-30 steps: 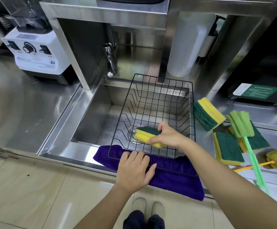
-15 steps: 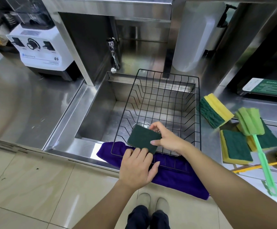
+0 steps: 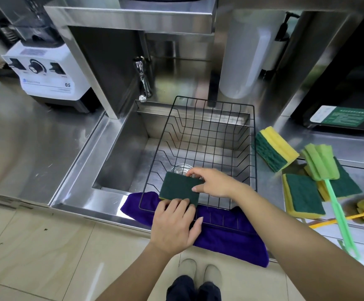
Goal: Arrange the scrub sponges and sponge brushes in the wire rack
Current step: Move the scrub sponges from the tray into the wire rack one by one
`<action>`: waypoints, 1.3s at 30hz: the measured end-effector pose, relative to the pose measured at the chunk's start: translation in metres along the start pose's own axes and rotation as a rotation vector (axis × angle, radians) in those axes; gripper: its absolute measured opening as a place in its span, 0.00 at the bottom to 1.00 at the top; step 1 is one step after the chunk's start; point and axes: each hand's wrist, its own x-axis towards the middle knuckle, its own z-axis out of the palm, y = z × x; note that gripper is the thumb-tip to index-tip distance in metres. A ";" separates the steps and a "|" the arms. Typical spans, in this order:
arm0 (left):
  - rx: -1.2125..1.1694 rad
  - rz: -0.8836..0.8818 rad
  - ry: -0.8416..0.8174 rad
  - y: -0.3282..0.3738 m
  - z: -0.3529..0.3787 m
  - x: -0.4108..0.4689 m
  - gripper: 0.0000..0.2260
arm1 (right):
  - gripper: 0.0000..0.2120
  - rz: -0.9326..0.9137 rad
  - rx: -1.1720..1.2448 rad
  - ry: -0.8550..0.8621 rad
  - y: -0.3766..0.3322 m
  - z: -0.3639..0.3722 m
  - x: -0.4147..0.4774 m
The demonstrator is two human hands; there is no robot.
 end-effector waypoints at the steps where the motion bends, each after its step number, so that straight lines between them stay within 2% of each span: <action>1: -0.001 0.000 0.001 0.000 0.000 0.000 0.16 | 0.15 -0.010 -0.037 0.036 0.000 -0.004 -0.003; 3: -0.004 0.002 0.008 0.000 0.001 -0.001 0.16 | 0.12 -0.020 -0.086 0.191 0.000 -0.017 -0.010; 8: 0.012 0.017 0.040 0.000 0.001 -0.001 0.16 | 0.08 0.074 -0.105 0.774 0.015 -0.064 -0.025; 11: 0.012 0.019 0.061 0.001 0.001 -0.001 0.16 | 0.11 0.249 -0.186 0.947 0.036 -0.087 -0.035; 14: 0.017 0.018 0.066 0.001 0.001 0.000 0.16 | 0.21 0.500 -0.273 0.925 0.058 -0.095 -0.046; 17: 0.026 0.013 0.061 0.002 0.001 0.000 0.16 | 0.27 0.647 -0.191 0.817 0.075 -0.093 -0.056; 20: 0.030 0.011 0.068 0.002 0.000 0.000 0.16 | 0.27 0.594 -0.145 0.795 0.084 -0.091 -0.062; 22: 0.027 0.008 0.077 0.003 0.000 0.001 0.16 | 0.27 0.545 -0.078 0.869 0.083 -0.095 -0.063; 27: 0.024 -0.007 0.078 0.004 -0.001 0.001 0.16 | 0.25 0.424 0.467 1.077 0.060 -0.119 -0.058; 31: 0.008 -0.023 0.067 0.004 -0.001 0.001 0.16 | 0.23 0.264 0.527 1.118 0.036 -0.122 -0.043; 34: 0.008 -0.026 0.065 0.004 -0.001 0.001 0.16 | 0.17 0.163 0.552 0.994 0.019 -0.112 -0.025; 36: 0.011 -0.026 0.072 0.004 0.000 0.000 0.15 | 0.12 0.125 0.563 0.852 0.012 -0.102 -0.012; 39: 0.013 -0.027 0.075 0.003 0.001 -0.001 0.16 | 0.11 0.121 0.604 0.602 0.007 -0.081 0.003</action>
